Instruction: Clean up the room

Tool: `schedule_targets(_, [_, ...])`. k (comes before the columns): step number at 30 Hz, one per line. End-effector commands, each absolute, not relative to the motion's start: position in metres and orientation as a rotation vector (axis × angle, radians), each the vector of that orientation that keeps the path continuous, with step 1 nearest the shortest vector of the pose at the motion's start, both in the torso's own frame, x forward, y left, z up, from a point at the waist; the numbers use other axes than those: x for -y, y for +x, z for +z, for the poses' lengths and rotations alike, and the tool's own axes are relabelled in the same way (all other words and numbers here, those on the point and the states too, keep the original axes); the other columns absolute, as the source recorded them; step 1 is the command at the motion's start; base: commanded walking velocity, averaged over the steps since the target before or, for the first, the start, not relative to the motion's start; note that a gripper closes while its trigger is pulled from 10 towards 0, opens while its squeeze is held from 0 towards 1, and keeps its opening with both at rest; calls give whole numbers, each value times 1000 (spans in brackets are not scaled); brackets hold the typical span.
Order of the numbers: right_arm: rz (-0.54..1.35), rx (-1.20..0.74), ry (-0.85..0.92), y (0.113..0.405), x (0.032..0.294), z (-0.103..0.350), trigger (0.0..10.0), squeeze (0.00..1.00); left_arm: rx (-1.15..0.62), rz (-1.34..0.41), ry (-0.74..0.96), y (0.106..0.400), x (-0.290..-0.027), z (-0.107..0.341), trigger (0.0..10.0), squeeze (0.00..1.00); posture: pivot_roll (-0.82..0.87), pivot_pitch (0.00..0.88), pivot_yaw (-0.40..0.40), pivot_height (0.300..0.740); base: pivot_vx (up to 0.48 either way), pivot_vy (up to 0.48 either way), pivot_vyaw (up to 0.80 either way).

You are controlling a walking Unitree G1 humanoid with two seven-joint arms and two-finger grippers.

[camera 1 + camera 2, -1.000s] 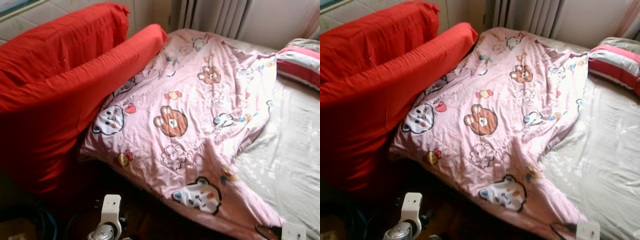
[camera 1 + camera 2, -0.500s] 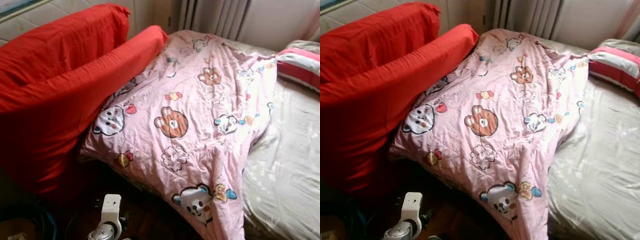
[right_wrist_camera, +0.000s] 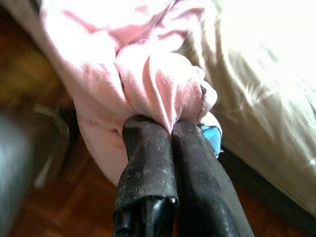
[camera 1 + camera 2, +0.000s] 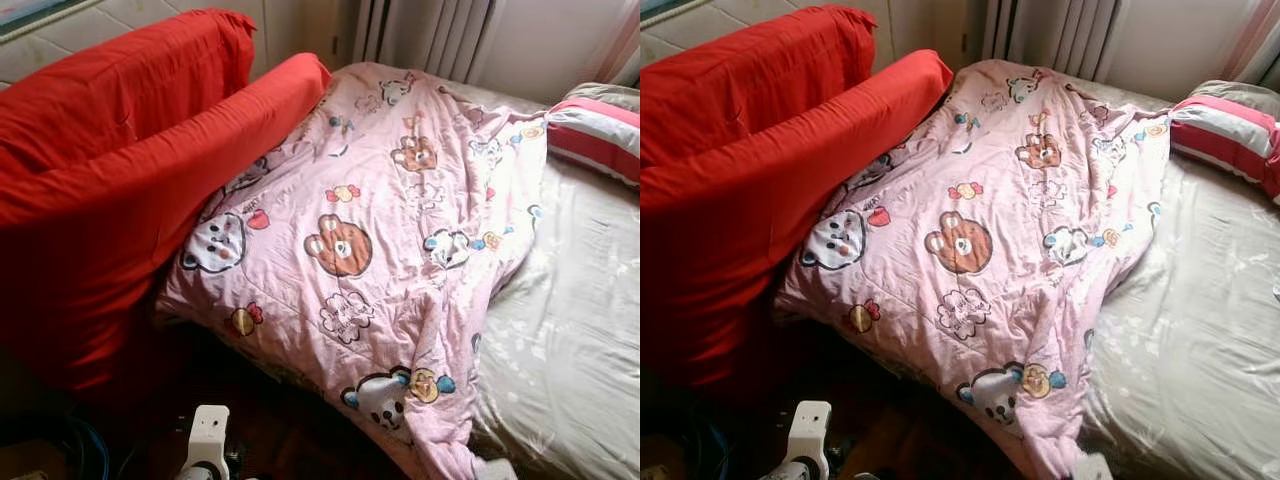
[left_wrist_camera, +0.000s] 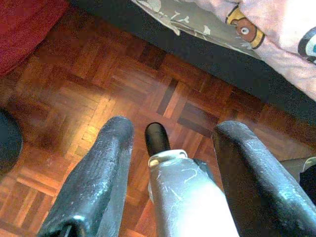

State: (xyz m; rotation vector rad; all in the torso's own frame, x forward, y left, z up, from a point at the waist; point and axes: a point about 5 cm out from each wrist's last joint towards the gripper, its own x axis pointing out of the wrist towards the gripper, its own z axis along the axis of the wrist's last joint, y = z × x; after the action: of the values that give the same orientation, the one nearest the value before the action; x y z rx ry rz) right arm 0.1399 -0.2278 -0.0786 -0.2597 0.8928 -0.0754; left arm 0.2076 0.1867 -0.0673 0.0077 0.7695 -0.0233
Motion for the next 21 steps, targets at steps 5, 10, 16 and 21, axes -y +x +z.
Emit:
schedule_targets(5, [-205,-868,-132,139,233,-80,10000,0,-791,-34,8,198,-189,-72,10000,0,-59,170,-39,740,0,0,0])
schedule_targets(10, [-223,-775,-120,150,231,-72,10000,0,-788,-34,6,195,-193,-72,10000,0,-59,172,-36,740,0,0,0])
schedule_targets(16, [-228,-734,-112,157,227,-67,10000,0,-786,-36,6,195,-194,-72,10000,0,-55,173,-35,740,0,0,0])
schedule_targets(21, [-244,-689,-119,161,227,-62,10000,0,-785,-35,5,194,-195,-72,10000,0,-53,174,-35,740,0,0,0])
